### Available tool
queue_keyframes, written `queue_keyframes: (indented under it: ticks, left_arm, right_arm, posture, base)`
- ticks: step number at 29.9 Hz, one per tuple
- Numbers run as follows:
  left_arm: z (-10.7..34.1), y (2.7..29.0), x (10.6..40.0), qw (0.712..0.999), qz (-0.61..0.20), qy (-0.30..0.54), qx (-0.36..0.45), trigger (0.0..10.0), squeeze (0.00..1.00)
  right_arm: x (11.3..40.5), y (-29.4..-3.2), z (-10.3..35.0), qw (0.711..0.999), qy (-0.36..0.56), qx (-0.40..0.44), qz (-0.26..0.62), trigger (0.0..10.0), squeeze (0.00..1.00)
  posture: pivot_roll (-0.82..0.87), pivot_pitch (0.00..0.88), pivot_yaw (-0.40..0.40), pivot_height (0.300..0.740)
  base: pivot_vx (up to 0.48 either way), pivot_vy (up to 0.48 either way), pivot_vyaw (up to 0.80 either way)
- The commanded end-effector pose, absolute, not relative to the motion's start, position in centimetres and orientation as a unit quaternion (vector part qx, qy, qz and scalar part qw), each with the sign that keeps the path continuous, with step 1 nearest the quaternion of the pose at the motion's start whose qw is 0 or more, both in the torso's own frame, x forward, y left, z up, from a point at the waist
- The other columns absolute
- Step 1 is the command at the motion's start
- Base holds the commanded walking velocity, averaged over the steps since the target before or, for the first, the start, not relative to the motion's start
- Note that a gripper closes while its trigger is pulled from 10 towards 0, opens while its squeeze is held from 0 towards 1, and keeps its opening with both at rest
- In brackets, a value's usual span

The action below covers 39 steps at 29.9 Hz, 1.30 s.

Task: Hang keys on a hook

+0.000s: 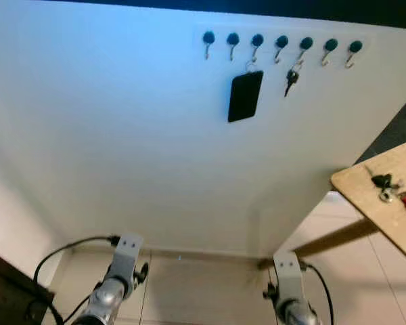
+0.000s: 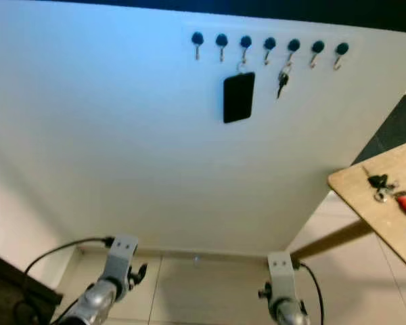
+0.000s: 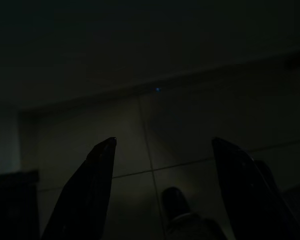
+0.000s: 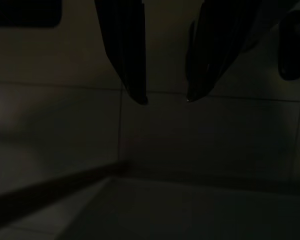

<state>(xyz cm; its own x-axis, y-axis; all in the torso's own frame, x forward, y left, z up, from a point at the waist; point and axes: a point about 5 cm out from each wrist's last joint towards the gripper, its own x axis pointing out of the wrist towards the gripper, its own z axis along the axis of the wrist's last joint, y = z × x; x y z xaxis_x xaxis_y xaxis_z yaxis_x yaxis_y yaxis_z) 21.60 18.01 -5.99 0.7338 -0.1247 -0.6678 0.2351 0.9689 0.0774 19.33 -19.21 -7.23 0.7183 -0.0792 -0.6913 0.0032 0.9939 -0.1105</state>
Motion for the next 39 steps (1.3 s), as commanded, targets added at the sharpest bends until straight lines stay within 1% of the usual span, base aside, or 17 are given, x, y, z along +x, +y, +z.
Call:
queue_keyframes:
  ticks: [1,19,39]
  left_arm:
    - [-6.04,17.52,21.51,0.930,-0.103,0.346,0.073,10.0,0.00]
    - [-6.02,17.49,21.49,0.932,-0.098,0.342,0.067,10.0,0.00]
    - [-5.73,17.47,21.84,0.939,-0.087,0.327,0.061,10.0,0.00]
  right_arm:
    - [18.63,-19.44,-7.59,0.921,0.385,-0.055,-0.024,10.0,0.00]
    - [18.66,-19.01,-7.66,0.921,0.387,-0.044,-0.018,10.0,0.00]
    - [19.03,-19.10,-7.41,0.923,0.378,-0.068,-0.009,10.0,0.00]
  posture:
    - [0.05,0.058,-0.046,0.740]
    - [0.05,0.053,-0.047,0.740]
    - [0.05,0.044,-0.047,0.740]
  base:
    - [0.000,0.000,-0.80]
    - [0.000,0.000,-0.80]
    - [0.000,0.000,-0.80]
